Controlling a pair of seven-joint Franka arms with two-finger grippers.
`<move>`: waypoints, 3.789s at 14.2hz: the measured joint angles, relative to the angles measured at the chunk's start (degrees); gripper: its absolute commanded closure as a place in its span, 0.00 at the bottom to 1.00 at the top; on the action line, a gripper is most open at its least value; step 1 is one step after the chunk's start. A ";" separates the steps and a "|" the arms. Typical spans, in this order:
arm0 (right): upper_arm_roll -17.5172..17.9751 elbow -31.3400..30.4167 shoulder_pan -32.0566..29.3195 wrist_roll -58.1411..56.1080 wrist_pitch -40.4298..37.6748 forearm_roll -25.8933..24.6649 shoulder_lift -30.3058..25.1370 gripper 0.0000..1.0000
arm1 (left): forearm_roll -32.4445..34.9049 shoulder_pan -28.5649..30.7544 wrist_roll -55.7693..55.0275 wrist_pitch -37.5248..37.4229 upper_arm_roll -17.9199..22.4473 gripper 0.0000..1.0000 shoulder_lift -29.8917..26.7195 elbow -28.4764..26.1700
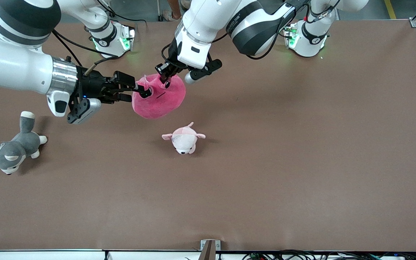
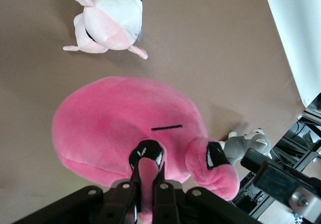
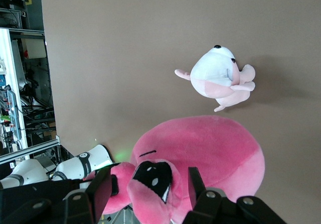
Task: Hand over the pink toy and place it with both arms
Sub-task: 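Grasp the pink plush with the right gripper while the left gripper holds it, then open the left gripper and withdraw it while the right gripper pulls the plush, then lower the pink plush beside the grey cat with the right gripper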
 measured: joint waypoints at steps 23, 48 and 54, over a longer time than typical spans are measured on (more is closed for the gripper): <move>-0.17 -0.67 3.34 0.09 -2.33 -4.76 0.29 0.98 | 0.00 -0.01 0.00 2.36 0.09 0.99 1.69 0.21; -2.08 0.24 -14.58 -5.62 -5.33 -4.93 1.53 1.00 | 6.09 13.37 19.19 -16.07 2.54 0.00 -2.77 2.18; -2.16 3.13 -23.00 -17.74 -4.87 -4.99 11.63 0.99 | 6.20 24.82 40.63 -28.48 2.80 0.00 -5.11 2.21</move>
